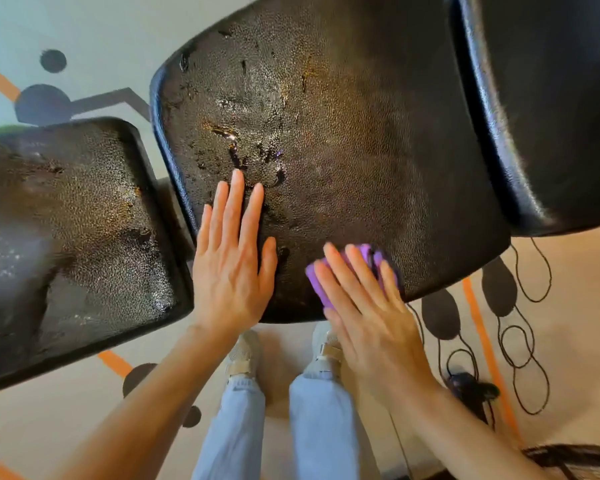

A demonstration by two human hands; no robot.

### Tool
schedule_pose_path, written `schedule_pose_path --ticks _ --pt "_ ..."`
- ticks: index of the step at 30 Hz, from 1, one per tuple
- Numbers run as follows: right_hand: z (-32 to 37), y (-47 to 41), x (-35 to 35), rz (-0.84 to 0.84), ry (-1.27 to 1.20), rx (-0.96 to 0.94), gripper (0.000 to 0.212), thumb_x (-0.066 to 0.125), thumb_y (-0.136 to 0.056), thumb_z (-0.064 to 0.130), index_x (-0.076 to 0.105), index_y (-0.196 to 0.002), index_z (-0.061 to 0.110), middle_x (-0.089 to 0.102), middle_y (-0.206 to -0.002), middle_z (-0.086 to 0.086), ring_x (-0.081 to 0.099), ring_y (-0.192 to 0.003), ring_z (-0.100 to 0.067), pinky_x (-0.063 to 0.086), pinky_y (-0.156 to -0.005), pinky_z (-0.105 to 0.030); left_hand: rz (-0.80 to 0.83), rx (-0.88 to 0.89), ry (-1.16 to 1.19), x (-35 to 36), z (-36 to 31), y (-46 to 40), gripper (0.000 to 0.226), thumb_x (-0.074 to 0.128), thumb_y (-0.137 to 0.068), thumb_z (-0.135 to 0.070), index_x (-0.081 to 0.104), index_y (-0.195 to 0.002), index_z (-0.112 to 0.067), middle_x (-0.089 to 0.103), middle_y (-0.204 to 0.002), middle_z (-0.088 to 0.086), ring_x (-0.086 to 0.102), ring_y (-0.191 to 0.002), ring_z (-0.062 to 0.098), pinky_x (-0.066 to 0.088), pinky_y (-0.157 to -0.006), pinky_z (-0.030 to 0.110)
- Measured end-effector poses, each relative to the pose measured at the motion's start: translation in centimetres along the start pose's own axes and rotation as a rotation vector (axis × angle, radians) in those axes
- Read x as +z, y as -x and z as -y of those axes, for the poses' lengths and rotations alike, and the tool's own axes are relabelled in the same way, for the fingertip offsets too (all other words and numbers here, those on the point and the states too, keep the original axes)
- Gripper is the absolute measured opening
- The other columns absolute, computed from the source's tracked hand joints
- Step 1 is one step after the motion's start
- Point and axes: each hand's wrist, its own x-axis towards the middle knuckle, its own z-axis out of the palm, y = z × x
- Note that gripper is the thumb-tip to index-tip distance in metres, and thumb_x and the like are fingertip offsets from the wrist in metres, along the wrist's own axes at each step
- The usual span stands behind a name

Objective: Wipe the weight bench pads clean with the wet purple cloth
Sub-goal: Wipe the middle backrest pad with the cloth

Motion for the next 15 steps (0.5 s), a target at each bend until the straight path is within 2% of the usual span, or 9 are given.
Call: schedule_pose_path --ticks 2,5,7,9,12,13,15 --pt "-0.9 -0.2 0.3 0.002 -0.022 -0.037 0.050 0.030 -0.102 0.029 0.030 -0.151 0.018 0.023 -0.160 -0.001 0.020 -0.149 -0.022 0.025 -0.117 -0.050 0.000 -0.006 0.007 -0.1 0.0 -0.1 0.063 0.040 -0.097 -0.030 0.024 -0.156 -0.013 0.013 -0.165 0.010 0.010 -0.154 0.026 0.005 -0.125 0.037" --pt "-0.7 -10.4 -0.6 -0.102 -0.020 0.002 0.050 0.027 -0.104 0.030 0.028 -0.152 0.017 0.021 -0.161 -0.002 0.018 -0.149 -0.023 0.017 -0.121 -0.048 0.005 -0.006 0.019 -0.2 0.0 -0.1 0.063 0.038 -0.097 -0.032 0.024 -0.156 -0.014 0.012 -0.166 0.009 0.008 -0.154 0.024 0.005 -0.126 0.038" --pt "-0.8 -13.7 -1.0 -0.141 -0.024 0.038 0.050 0.028 -0.104 0.029 0.025 -0.153 0.015 0.018 -0.162 -0.004 0.013 -0.150 -0.024 0.013 -0.122 -0.048 0.018 -0.001 0.015 -0.2 0.0 0.0 0.063 0.037 -0.098 -0.033 0.022 -0.156 -0.015 0.011 -0.166 0.008 0.005 -0.154 0.023 0.006 -0.126 0.039" --pt "-1.1 -10.2 -0.3 -0.132 0.000 0.032 0.051 0.030 -0.104 0.027 0.024 -0.153 0.014 0.016 -0.162 -0.004 0.011 -0.151 -0.024 0.015 -0.122 -0.049 0.020 -0.002 0.019 -0.2 0.0 0.0 0.063 0.037 -0.098 -0.033 0.021 -0.157 -0.015 0.010 -0.166 0.007 0.004 -0.155 0.023 0.007 -0.126 0.039" --pt "-1.3 -1.1 -0.4 -0.020 0.001 0.023 0.051 0.031 -0.102 0.026 0.028 -0.152 0.014 0.020 -0.161 -0.003 0.016 -0.150 -0.024 0.024 -0.117 -0.053 0.032 -0.011 0.027 -0.3 0.0 -0.1 0.064 0.037 -0.097 -0.033 0.021 -0.157 -0.017 0.009 -0.166 0.006 0.005 -0.154 0.022 0.005 -0.126 0.037" --pt "-1.8 -1.0 -0.2 -0.017 -0.008 -0.001 0.051 0.031 -0.101 0.027 0.030 -0.151 0.014 0.022 -0.161 -0.003 0.018 -0.149 -0.024 0.025 -0.117 -0.053 0.034 -0.011 0.031 -0.4 0.0 -0.1 0.064 0.037 -0.097 -0.033 0.021 -0.157 -0.017 0.009 -0.166 0.006 0.005 -0.154 0.022 0.005 -0.126 0.037" --pt "-2.4 -6.1 -0.4 -0.058 -0.013 -0.019 0.051 0.028 -0.103 0.029 0.029 -0.152 0.014 0.021 -0.161 -0.004 0.017 -0.150 -0.024 0.021 -0.119 -0.051 0.043 0.000 0.052 -0.4 -0.2 -0.1 0.064 0.036 -0.097 -0.034 0.021 -0.157 -0.017 0.010 -0.166 0.006 0.004 -0.154 0.021 0.004 -0.126 0.037"
